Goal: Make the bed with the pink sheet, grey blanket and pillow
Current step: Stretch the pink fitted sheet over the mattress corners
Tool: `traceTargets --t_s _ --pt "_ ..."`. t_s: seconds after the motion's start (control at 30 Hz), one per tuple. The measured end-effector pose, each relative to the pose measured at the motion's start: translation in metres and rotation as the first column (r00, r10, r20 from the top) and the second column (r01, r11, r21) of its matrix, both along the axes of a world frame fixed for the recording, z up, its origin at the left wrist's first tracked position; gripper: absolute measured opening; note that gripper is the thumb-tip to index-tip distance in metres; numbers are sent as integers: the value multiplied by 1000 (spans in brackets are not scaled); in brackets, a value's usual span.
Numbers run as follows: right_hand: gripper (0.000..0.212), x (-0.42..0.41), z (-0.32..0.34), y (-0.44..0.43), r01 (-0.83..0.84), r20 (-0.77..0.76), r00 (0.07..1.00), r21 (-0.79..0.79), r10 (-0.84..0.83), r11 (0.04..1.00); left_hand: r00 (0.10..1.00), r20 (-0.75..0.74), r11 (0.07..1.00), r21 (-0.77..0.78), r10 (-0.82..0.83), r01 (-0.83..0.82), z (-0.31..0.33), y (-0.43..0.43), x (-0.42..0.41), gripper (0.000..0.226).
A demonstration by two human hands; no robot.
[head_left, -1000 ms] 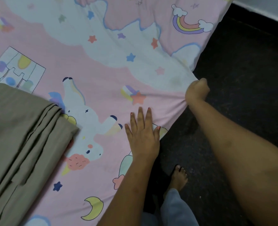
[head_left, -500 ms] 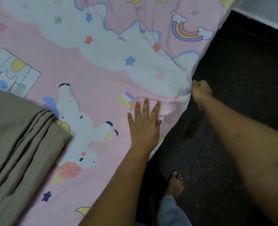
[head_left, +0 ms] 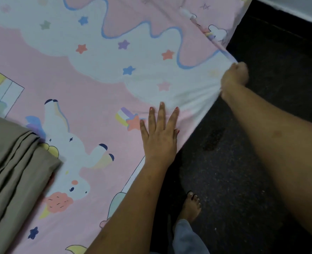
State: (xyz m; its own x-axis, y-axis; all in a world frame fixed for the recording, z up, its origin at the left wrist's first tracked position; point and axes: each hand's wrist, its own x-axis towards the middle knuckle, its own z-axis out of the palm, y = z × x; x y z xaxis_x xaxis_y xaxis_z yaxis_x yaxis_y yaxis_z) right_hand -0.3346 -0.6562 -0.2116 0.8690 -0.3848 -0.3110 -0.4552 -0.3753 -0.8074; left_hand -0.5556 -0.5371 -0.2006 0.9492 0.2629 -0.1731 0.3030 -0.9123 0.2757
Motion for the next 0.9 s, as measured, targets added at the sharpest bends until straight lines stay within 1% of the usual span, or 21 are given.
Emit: traceTargets --t_s 0.03,0.07,0.1,0.13,0.2,0.27,0.33,0.43,0.5,0.6,0.73,0.8,0.83,0.9 --pt "33 1 -3 -16 -48 -27 999 -111 45 993 1000 28 1000 9 6 -6 0 -4 2 54" --pt "34 1 -7 -28 -114 -59 993 -209 104 971 1000 24 1000 7 0 0 1 -7 6 55" --pt "34 -1 -9 -35 -171 -89 984 -265 153 949 1000 -4 1000 -9 -10 10 3 -9 11 56" --pt "34 -2 -13 -36 -212 -118 976 -302 184 929 999 -33 1000 -25 -18 17 4 -11 16 57" --pt "34 2 -15 -28 -248 -183 963 -311 198 917 997 -67 999 -29 -32 30 8 -12 26 56" --pt "36 11 -14 -20 -253 -264 947 -268 182 930 996 -80 999 -32 -35 32 10 -13 36 55" --pt "37 18 -12 -14 -255 -310 933 -218 181 942 992 -118 999 -34 -34 31 11 -16 46 58" --pt "36 26 -4 -17 -178 -348 923 -13 163 984 987 -150 998 -38 -50 45 13 -20 62 67" --pt "40 33 6 -21 -114 -352 926 84 136 990 985 -158 997 -46 -73 67 14 -21 71 73" --pt "44 54 17 -27 -75 -321 938 190 134 979 981 -164 994 -58 -103 95 14 -23 84 73" --pt "44 78 28 -19 -117 -336 911 344 239 932 982 -152 991 -79 -116 105 12 -27 106 67" --pt "37 85 30 -5 -134 -313 910 398 271 908 980 -155 990 -77 -127 116 12 -30 120 64" --pt "35 91 29 1 -128 -277 928 391 249 912 979 -157 990 -74 -133 123 13 -32 128 63" --pt "30 101 23 13 -125 -195 961 315 194 941 981 -139 990 -70 -134 126 11 -34 145 63"
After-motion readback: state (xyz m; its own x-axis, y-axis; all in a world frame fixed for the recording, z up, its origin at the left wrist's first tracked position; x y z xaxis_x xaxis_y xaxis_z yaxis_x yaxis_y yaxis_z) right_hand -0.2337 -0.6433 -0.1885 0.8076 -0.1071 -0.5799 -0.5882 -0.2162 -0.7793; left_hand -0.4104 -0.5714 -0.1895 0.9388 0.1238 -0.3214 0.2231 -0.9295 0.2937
